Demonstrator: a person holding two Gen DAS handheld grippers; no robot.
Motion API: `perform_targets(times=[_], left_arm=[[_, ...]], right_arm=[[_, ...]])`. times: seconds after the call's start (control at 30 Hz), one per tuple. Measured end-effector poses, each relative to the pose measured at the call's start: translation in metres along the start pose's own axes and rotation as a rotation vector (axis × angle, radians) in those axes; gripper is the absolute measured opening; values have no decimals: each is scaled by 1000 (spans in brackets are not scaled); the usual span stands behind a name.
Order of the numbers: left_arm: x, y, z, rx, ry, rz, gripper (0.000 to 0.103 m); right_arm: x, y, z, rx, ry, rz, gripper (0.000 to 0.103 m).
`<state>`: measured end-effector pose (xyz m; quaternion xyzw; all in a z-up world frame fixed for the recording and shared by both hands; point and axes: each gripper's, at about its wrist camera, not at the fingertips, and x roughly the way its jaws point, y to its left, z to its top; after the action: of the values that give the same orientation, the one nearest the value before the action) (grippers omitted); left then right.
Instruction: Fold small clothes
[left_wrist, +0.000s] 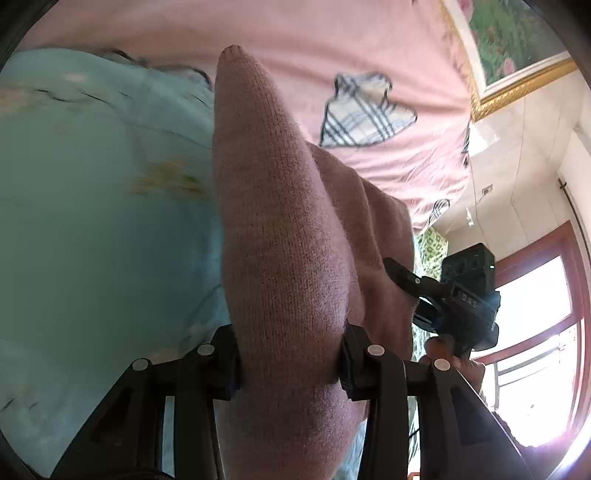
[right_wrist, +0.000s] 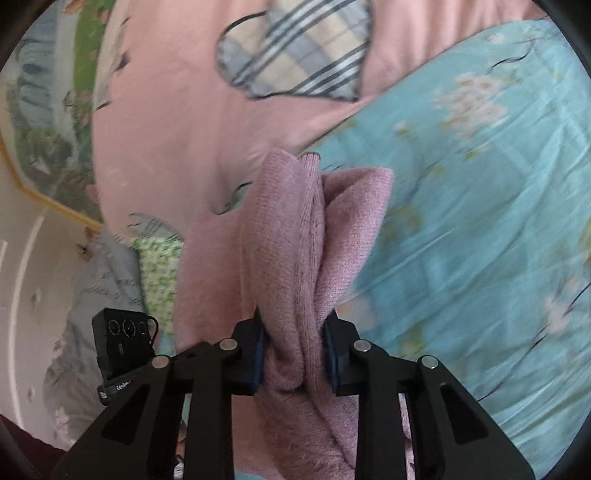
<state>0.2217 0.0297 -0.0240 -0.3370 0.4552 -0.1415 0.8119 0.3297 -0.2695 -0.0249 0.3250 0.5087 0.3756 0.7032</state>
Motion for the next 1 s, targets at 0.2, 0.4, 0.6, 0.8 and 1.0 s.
perform_targets(times=[0.2,0.4,0.6,0.8,1.0], left_arm=[[-82,44,-18,-41,-73,71,40],[-113,96,-31,-118,-124,162,40],[-92,153,-41,-194,-107,267,48],[-88,152,-43,-186,-99,315,56],[-107,118,-48,-154,-95,383,58]], right_arm=[[50,47,-28,-28,89,107,27],[127,80,-38,-65,204,128,27],[180,84,-35,-134,260,10,27],[196,76,-37,-197,277,-88,32],[168,82,-34,-188,252,-117,39]])
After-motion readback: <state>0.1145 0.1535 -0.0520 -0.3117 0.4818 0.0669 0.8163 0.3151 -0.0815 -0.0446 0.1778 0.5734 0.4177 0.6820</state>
